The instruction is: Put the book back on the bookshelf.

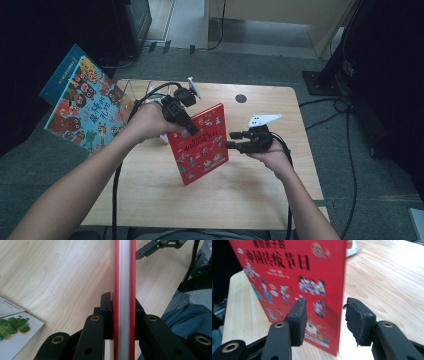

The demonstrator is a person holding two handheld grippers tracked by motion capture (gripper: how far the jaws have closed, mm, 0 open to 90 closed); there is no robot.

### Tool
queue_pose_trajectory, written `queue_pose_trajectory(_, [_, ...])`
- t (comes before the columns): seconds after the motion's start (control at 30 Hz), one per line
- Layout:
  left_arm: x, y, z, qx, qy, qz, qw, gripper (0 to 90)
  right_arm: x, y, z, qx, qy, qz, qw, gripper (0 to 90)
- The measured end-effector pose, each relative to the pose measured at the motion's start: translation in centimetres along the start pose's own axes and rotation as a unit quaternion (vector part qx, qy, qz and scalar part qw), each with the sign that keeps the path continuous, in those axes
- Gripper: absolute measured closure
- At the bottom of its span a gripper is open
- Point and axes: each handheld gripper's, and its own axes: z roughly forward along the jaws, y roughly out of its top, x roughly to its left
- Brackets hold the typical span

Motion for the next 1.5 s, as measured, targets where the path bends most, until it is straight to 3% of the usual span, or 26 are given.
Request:
queue_pose_trajectory(0.17, [0.2,-0.4,-1.0,-0.01,0.004,-0.007,0.9999,80.0,-0.4,-1.2,-0.2,0.013,-0.049,-0.005,0.9987,48.0])
queue_pose_trajectory(0.5, [0.4,-3.4,-5.0,-0.042,0.011,-0.025,0.9988,79.8,-1.2,-3.6,2.3,0.052,-0.097,-0.001,0.9939,42.6])
queue_pose_trajectory(0.7, [0.7,-5.7,-6.5,-0.049,0.021,-0.041,0.9977,79.8,-1.8,-4.5,3.8,0.069,-0.108,0.001,0.9917,41.8])
queue_pose_trajectory(1.03, [1.6,-9.7,-8.7,-0.065,0.033,-0.082,0.994,79.8,-3.0,-5.3,5.0,0.057,-0.128,0.018,0.99,43.6])
queue_pose_trajectory(1.5, [2.6,-14.9,-11.2,-0.092,0.043,-0.132,0.9861,79.9,-3.6,-6.3,6.2,0.069,-0.149,-0.015,0.9864,42.8])
